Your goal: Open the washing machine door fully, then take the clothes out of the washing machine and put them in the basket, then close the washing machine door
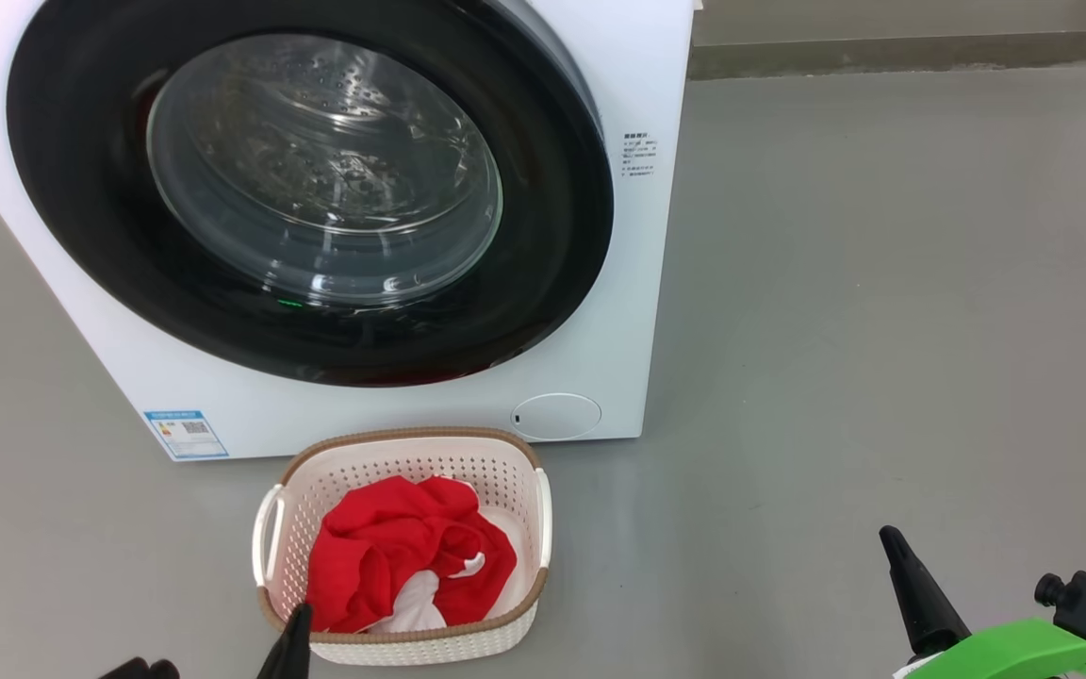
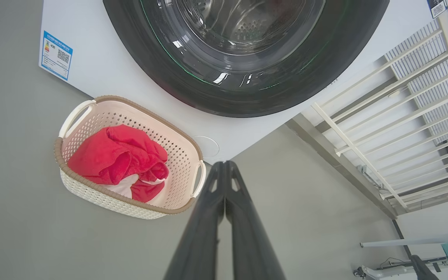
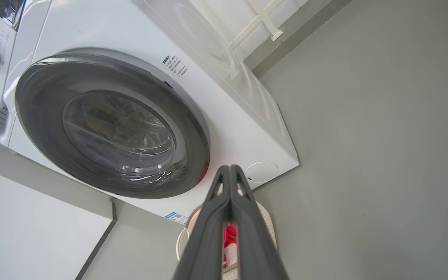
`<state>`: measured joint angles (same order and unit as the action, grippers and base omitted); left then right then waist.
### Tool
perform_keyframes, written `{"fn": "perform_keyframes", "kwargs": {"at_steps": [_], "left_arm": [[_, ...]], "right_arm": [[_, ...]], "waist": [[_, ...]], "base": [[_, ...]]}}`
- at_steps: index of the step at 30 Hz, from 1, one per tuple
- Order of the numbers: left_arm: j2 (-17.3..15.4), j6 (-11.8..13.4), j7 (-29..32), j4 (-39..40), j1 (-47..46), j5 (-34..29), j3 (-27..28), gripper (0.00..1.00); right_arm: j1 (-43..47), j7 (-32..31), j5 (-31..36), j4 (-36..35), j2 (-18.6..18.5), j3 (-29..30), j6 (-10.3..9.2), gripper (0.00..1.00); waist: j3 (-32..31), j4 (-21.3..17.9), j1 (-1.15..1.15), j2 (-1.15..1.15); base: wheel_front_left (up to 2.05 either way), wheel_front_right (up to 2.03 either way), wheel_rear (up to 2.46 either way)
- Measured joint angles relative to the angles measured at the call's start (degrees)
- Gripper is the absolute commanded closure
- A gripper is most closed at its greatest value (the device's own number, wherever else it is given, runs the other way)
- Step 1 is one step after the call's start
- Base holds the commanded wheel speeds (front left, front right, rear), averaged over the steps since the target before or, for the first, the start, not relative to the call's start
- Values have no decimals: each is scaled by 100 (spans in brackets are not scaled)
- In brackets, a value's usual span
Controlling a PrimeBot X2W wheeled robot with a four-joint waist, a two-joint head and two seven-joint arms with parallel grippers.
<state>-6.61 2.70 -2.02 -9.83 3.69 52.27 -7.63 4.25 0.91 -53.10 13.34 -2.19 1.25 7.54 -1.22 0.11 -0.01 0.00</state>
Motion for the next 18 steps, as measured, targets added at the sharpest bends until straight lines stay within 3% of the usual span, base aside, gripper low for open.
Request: {"fn": "perform_keyframes", "kwargs": {"at_steps": [18], "left_arm": [[79, -278, 193, -144, -188, 1095, 269, 100]], "right_arm": [[-160, -153, -1073, 54, -26, 135, 0, 100]], "waist": [[38, -3, 0, 0]], "base": [[0, 0, 0]]}}
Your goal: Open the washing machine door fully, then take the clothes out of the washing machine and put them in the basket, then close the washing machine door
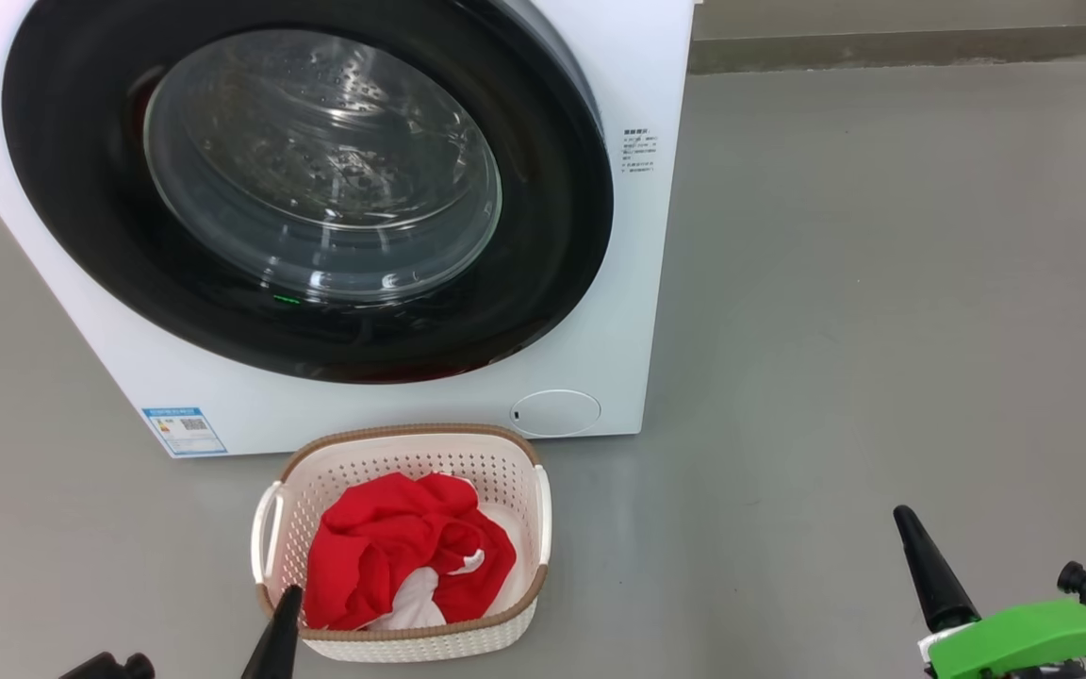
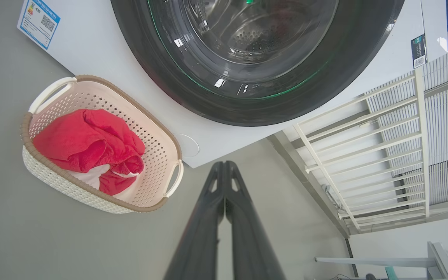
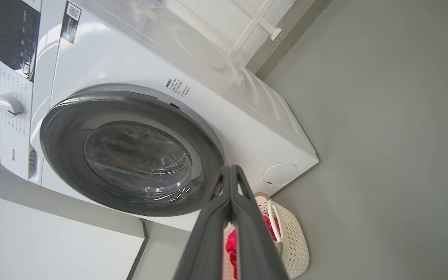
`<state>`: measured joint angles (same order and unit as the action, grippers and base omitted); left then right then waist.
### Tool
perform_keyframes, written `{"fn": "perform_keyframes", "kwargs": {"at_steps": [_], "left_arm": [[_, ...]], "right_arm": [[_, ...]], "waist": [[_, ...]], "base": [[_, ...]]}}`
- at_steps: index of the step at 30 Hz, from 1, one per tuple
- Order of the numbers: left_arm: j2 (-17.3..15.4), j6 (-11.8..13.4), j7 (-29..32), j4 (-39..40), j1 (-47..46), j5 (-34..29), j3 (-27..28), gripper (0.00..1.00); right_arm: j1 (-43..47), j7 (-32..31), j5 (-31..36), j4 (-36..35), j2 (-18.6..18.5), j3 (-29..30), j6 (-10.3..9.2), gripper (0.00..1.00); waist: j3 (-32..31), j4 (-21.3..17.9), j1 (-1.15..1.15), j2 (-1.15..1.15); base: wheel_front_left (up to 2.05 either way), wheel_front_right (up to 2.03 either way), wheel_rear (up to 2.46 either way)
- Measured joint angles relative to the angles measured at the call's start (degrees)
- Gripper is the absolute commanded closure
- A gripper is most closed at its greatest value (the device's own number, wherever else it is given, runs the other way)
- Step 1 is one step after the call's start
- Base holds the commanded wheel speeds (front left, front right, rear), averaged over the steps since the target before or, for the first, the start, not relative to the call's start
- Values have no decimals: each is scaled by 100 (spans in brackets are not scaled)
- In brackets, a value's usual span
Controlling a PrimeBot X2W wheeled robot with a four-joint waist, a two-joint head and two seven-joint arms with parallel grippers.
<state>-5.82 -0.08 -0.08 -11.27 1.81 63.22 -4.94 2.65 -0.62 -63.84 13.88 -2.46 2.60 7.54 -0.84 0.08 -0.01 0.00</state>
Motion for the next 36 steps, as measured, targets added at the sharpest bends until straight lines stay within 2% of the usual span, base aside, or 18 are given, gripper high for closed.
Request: {"fn": "perform_keyframes", "kwargs": {"at_steps": [36], "left_arm": [[181, -459, 371, -279, -365, 2175, 580, 100]], "right_arm": [[-459, -334, -2139, 109, -52, 245, -2, 100]], "waist": [[76, -6, 0, 0]], "base": [[0, 0, 0]]}}
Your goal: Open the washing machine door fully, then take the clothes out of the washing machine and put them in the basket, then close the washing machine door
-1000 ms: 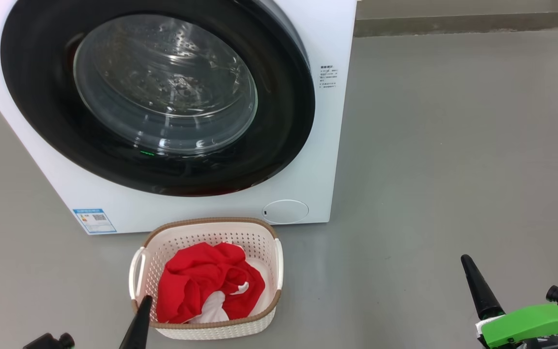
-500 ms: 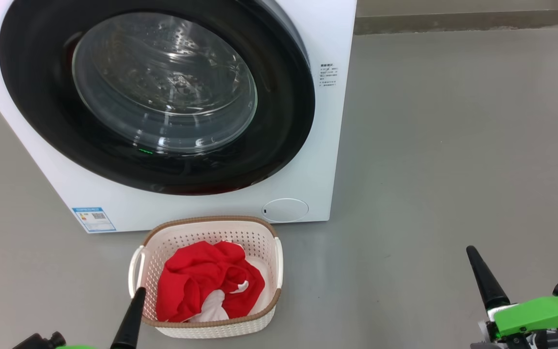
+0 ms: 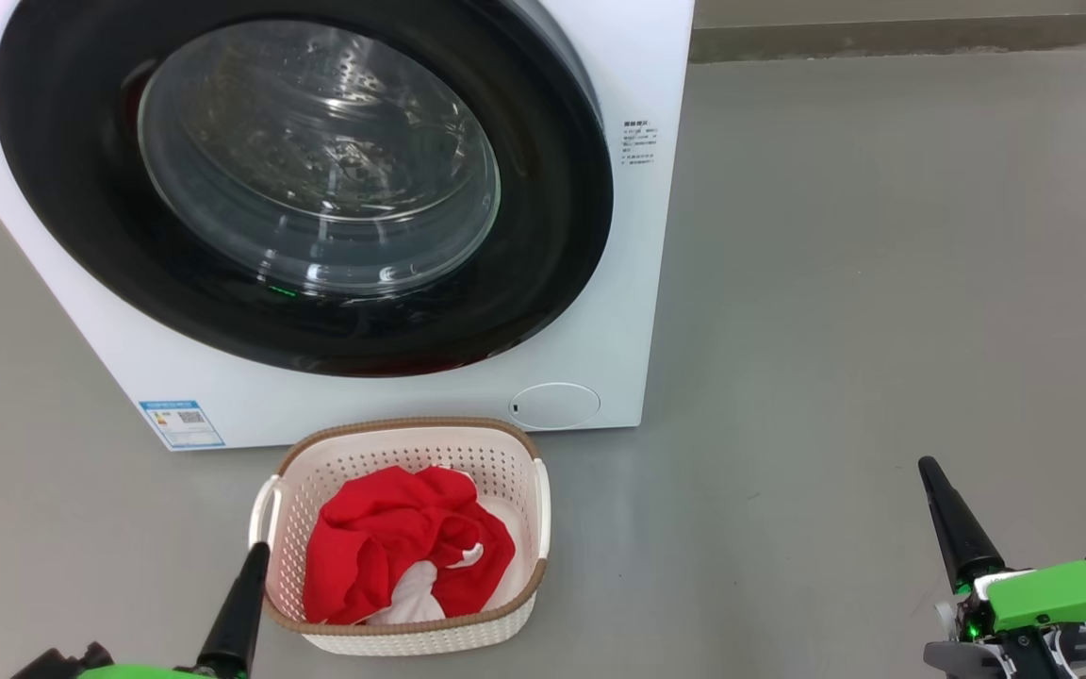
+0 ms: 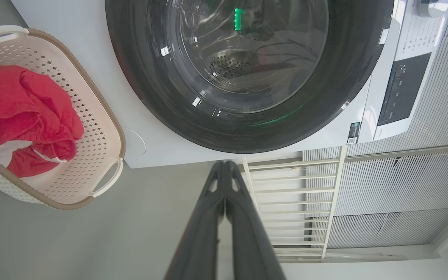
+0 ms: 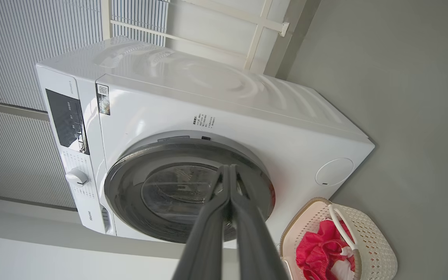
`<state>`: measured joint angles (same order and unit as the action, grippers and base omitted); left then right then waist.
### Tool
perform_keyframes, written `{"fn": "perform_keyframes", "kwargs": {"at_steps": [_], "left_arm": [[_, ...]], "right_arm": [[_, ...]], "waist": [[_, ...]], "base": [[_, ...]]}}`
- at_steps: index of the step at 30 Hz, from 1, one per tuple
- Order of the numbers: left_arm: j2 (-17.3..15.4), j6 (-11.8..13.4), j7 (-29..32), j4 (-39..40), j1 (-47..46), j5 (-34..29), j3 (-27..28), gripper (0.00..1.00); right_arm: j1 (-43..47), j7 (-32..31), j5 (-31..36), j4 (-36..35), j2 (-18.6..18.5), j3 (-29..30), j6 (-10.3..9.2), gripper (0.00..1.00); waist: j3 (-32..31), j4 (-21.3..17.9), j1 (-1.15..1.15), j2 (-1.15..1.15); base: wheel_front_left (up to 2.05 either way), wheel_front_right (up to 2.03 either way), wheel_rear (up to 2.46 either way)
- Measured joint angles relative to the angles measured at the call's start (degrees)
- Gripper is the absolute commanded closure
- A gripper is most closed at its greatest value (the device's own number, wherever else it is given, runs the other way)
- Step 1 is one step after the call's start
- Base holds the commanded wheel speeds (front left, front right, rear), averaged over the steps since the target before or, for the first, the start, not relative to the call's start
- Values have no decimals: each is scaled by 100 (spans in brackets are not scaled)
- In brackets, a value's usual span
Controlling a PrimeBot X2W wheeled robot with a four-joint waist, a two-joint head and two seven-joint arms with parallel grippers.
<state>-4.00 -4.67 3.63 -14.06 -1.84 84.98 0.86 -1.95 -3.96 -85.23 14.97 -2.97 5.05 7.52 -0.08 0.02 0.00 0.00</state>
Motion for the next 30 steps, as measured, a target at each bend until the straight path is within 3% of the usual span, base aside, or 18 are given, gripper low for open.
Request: {"fn": "perform_keyframes", "kwargs": {"at_steps": [14, 30], "left_arm": [[78, -241, 141, -102, -197, 800, 230, 100], [97, -241, 166, -112, -197, 801, 255, 100]], "right_arm": [[-98, -118, -766, 38, -7, 114, -5, 100], [-173, -135, -770, 40, -5, 138, -7, 100]], "waist": [[26, -2, 0, 0], [26, -2, 0, 0]], "base": [[0, 0, 0], [0, 0, 0]]}}
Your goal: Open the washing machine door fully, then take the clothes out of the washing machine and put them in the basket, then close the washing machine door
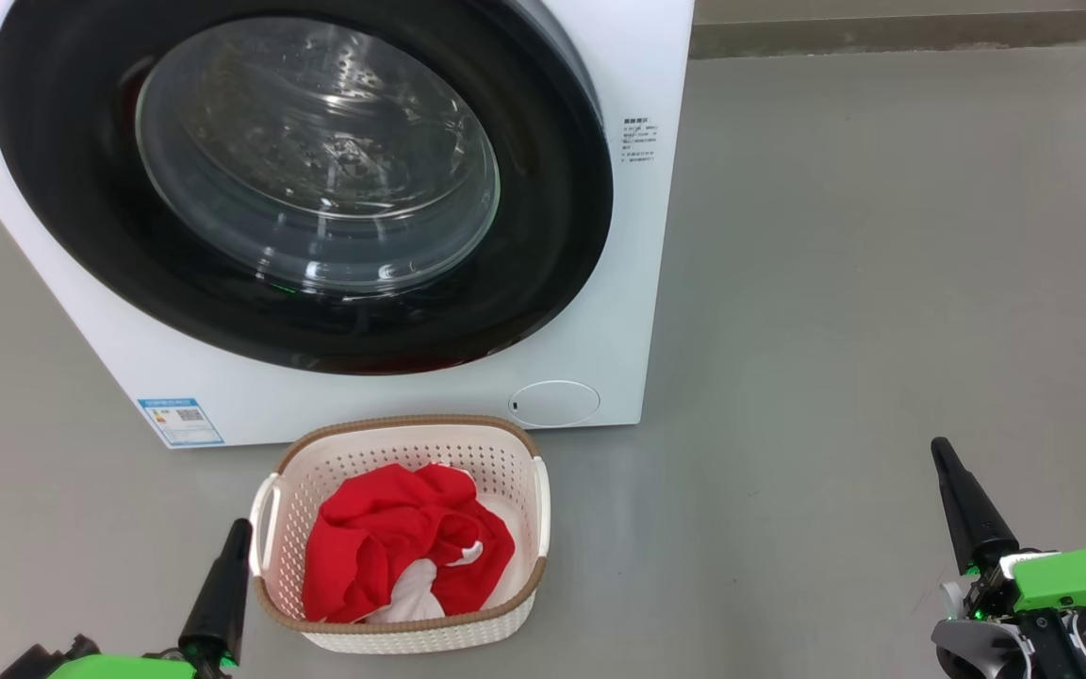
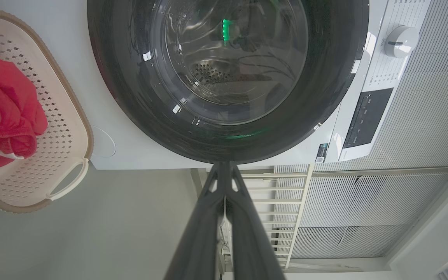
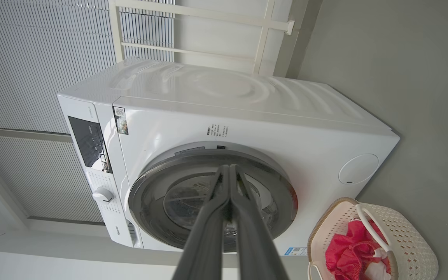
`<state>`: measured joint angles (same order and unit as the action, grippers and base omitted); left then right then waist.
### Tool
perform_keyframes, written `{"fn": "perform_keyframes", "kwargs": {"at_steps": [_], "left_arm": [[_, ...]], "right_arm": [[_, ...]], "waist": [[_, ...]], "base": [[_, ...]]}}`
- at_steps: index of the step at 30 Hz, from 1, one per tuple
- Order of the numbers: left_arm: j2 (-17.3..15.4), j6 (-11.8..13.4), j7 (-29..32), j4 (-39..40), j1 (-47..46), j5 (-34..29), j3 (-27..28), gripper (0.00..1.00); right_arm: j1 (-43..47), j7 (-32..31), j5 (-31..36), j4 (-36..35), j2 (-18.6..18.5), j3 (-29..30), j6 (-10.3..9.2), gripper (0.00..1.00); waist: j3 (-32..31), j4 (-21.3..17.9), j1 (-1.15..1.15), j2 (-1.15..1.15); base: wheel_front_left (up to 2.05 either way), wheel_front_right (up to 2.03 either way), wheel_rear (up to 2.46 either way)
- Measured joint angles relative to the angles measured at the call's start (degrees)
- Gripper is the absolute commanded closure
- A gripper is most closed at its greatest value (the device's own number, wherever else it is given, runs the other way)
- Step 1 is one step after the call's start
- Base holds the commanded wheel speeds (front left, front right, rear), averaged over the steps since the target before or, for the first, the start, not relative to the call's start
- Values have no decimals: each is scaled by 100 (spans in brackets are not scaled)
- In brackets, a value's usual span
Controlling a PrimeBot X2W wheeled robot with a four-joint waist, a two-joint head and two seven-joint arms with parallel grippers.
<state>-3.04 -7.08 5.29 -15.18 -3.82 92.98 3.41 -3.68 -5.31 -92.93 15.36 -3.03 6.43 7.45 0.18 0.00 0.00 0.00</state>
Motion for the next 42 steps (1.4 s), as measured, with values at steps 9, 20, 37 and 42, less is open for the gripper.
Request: {"fn": "perform_keyframes", "kwargs": {"at_steps": [9, 20, 37, 42], "left_arm": [[3, 0, 18, -1, 0, -1, 12, 100], [10, 0, 19, -1, 0, -1, 23, 100], [24, 0, 24, -1, 0, -4, 41, 100], [25, 0, 24, -1, 0, -5, 45, 100]], "right_arm": [[-1, -1, 1, 1, 1, 12, 0, 100], [-1, -26, 1, 1, 3, 23, 0, 100], [-1, -33, 7, 2, 9, 36, 0, 100], [-1, -34, 8, 2, 11, 40, 0, 100]], "waist": [[0, 0, 0, 0], [0, 0, 0, 0], [0, 0, 0, 0], [0, 0, 0, 0]], "base": [[0, 0, 0], [0, 0, 0], [0, 0, 0], [0, 0, 0]]}}
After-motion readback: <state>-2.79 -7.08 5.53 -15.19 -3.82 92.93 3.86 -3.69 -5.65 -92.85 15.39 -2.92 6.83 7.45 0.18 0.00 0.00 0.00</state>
